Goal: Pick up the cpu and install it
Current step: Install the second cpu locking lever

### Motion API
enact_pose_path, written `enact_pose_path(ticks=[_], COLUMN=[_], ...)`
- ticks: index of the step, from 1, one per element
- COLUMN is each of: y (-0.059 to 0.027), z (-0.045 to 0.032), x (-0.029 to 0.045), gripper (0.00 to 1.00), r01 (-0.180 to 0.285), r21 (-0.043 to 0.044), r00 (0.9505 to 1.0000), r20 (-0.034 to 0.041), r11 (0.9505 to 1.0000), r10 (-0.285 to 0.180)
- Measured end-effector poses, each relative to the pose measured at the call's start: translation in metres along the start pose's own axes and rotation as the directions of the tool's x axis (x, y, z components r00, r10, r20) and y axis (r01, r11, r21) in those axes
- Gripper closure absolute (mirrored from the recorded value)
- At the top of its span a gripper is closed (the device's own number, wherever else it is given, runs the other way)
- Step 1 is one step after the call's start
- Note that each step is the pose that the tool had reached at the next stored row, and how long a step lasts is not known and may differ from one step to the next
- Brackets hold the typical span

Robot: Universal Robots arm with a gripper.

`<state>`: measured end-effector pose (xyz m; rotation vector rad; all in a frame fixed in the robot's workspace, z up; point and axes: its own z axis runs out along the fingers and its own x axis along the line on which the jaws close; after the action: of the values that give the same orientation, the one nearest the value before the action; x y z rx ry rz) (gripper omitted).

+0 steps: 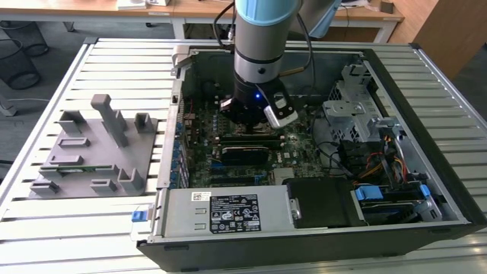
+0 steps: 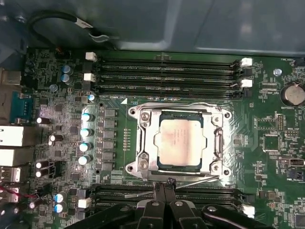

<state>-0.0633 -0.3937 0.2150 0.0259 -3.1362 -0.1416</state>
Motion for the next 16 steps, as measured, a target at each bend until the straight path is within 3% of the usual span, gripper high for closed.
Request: enact_pose_path(ticks=[4,11,14,16], y=[-0.0003,-0.0054,-0.0085,-0.0100], z=[0.0016,0.0049,0.0051,0.0050], x=[0.0002,0.0029,0.0057,0.0067], gripper=[0.89,0.89,0.89,0.89], r01=[0.000,0.000,0.000,0.000], r21=[-0.0191,-0.0280,-0.0376,-0.0494], r00=[1.0000,1.0000,1.0000,1.0000], r20=[0.0001,0.0000,0.0001,0.0002], r11=[0.9998,0.9996,0.9993,0.9988], r10=[0.000,0.000,0.000,0.000])
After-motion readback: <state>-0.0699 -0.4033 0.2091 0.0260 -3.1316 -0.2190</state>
